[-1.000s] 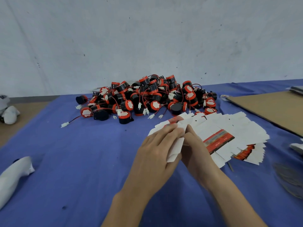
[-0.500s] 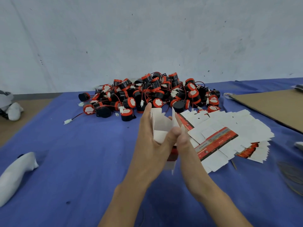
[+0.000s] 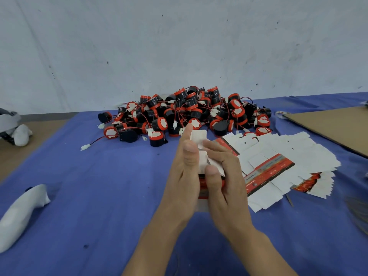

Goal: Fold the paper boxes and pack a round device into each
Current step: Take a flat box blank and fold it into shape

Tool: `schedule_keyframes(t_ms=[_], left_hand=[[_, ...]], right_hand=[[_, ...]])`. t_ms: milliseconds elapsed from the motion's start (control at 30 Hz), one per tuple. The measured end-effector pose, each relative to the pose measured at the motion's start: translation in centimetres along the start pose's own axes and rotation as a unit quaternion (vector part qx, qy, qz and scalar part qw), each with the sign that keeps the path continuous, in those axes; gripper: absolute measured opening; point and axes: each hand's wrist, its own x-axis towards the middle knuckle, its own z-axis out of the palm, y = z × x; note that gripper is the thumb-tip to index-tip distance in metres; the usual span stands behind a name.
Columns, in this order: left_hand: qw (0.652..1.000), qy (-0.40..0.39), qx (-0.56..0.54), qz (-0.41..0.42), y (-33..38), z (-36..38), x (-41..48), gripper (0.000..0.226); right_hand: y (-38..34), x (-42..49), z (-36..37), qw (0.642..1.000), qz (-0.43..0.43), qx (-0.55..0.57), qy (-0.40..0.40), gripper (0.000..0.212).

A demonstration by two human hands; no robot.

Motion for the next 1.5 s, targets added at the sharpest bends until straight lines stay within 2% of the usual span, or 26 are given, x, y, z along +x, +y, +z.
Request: schedule_keyframes(t_ms=[167, 300, 400, 533, 667, 833, 900, 1033, 1133, 1200, 1333, 1400, 1500], left_hand=[[1.0, 0.004, 0.015, 0.024, 0.4, -0.2, 0.0, 0.062], [0.999, 0.013, 0.024, 0.038, 0.4, -0.1, -0.2, 0.054], [0.998, 0.011, 0.023, 0.055, 0.6, -0.1, -0.3, 0.053], [0.998, 0.007, 0.023, 0.049, 1.0, -0.3, -0.3, 0.036], [0.999, 0.025, 0.029, 0.034, 0.9, -0.8, -0.1, 0.008], [0.998, 0.016, 0.052, 0.027, 0.9, -1.0, 0.3, 0.013], [0.999, 0.004, 0.027, 0.027, 1.0, -1.0, 0.3, 0.018], [0.996, -0.036, -0.073, -0.04, 1.1, -0.8, 0.7, 0.055], [0.987, -0.04, -0.117, -0.101, 1.5, -1.2, 1.1, 0.067], [0.985, -0.044, -0.114, -0.121, 1.2, -1.4, 1.3, 0.064], [0.974, -0.085, -0.133, -0.163, 0.9, -2.0, 1.0, 0.042], [0.981, -0.083, -0.094, -0.148, 1.1, -2.2, 1.1, 0.033], [0.986, -0.076, -0.049, -0.141, 0.9, -2.2, 1.0, 0.03]], right_hand=[[-0.3, 0.3, -0.3, 1.0, 0.026, -0.001, 0.003, 0.046], [-0.4, 0.3, -0.2, 0.999, 0.032, -0.002, -0.01, 0.05], [-0.5, 0.4, -0.1, 0.999, 0.042, 0.024, -0.01, 0.065], [-0.6, 0.2, -0.1, 0.996, 0.06, 0.064, -0.017, 0.052], [-0.9, 0.2, -0.1, 0.994, 0.072, 0.051, -0.059, 0.055], [-1.0, 0.6, -0.3, 0.997, 0.061, 0.022, -0.051, 0.045], [-0.8, 0.8, -0.5, 0.998, 0.051, 0.006, -0.038, 0.042], [-0.1, 1.1, -1.0, 0.999, 0.039, -0.009, -0.016, 0.037], [0.3, 1.2, -1.1, 0.999, 0.031, -0.025, -0.006, 0.035], [0.4, 1.2, -1.2, 0.999, 0.013, -0.041, -0.012, 0.034], [0.4, 1.3, -1.5, 0.997, 0.0, -0.069, -0.03, 0.034], [0.4, 1.3, -1.6, 0.996, -0.004, -0.082, -0.043, 0.044], [0.4, 1.2, -1.6, 0.994, -0.005, -0.085, -0.063, 0.071]])
